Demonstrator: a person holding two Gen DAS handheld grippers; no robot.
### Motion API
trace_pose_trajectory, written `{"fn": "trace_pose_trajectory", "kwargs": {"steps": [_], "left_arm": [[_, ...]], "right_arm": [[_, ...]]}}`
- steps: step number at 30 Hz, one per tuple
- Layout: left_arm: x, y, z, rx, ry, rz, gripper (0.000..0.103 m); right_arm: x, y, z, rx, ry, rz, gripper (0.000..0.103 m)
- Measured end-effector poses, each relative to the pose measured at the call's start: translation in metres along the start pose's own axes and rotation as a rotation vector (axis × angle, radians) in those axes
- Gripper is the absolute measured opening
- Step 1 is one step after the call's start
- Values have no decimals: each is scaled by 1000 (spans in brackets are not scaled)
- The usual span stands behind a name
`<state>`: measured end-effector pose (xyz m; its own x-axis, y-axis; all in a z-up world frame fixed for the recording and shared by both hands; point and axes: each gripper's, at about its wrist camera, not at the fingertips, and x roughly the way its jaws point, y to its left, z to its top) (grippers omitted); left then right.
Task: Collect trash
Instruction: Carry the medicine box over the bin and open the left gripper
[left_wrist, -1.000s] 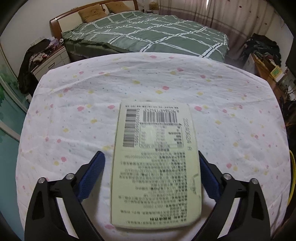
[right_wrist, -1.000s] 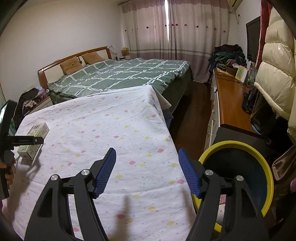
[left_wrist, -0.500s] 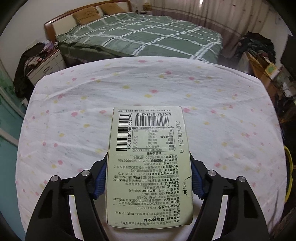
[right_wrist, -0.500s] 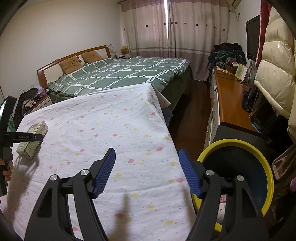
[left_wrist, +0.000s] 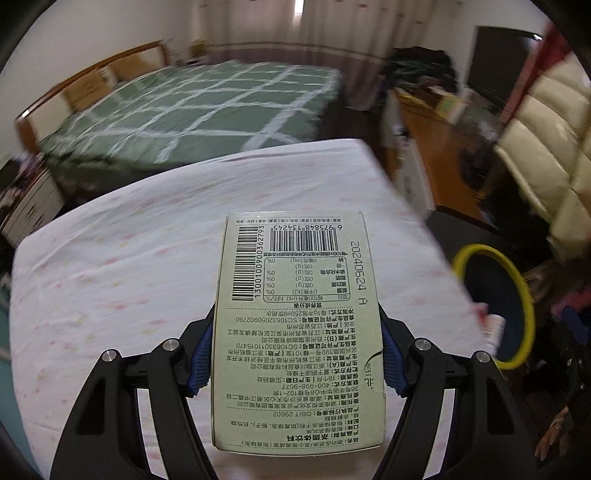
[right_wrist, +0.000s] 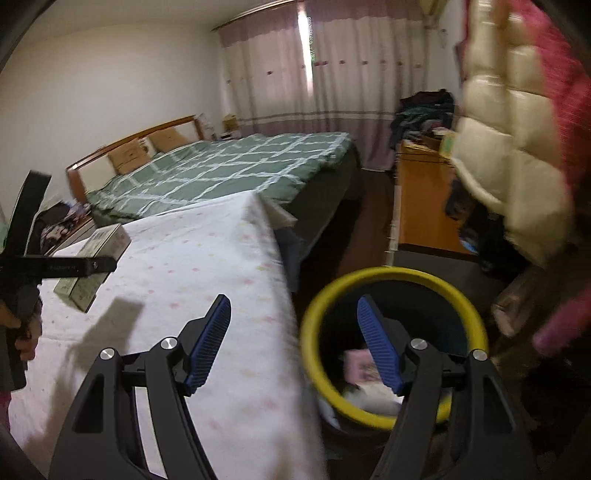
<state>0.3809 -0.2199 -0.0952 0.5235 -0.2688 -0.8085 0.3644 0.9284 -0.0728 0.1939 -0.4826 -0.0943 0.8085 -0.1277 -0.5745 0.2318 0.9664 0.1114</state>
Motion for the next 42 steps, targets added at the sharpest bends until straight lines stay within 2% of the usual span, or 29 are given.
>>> {"fn": "trace_pose_trajectory", "kwargs": {"steps": [8, 16, 22, 24, 25, 27, 30, 32, 34, 38, 42], "left_arm": [[17, -140, 9, 174, 20, -158, 71], [56, -262, 12, 295, 66, -240, 71], [85, -306, 8, 334, 85, -241, 72], [97, -316, 8, 330, 86, -222, 80], [100, -316, 8, 325, 80, -211, 88], [101, -313, 7, 316, 66, -196, 89], [88, -295, 6, 284, 59, -211, 90], [65, -273, 4, 268, 22, -209, 95], [30, -246, 1, 248, -59, -188, 98], [-35, -192, -16, 195, -194, -127, 98], [-94, -134, -49, 135, -278, -51, 98]], "right_arm": [[-57, -92, -28, 122, -8, -166, 68], [-79, -139, -44, 196, -14, -215, 68], [-85, -146, -44, 211, -26, -226, 68], [-85, -145, -44, 211, -24, -224, 68], [-86, -145, -44, 210, -20, -223, 68], [-85, -140, -43, 205, -14, -218, 68], [-84, -134, -42, 193, -8, -204, 68], [-82, -127, -41, 185, -5, -184, 68], [-81, -119, -39, 172, -2, -166, 68], [-79, -91, -37, 125, 6, -103, 68], [-76, -56, -35, 62, 13, -34, 68]]}}
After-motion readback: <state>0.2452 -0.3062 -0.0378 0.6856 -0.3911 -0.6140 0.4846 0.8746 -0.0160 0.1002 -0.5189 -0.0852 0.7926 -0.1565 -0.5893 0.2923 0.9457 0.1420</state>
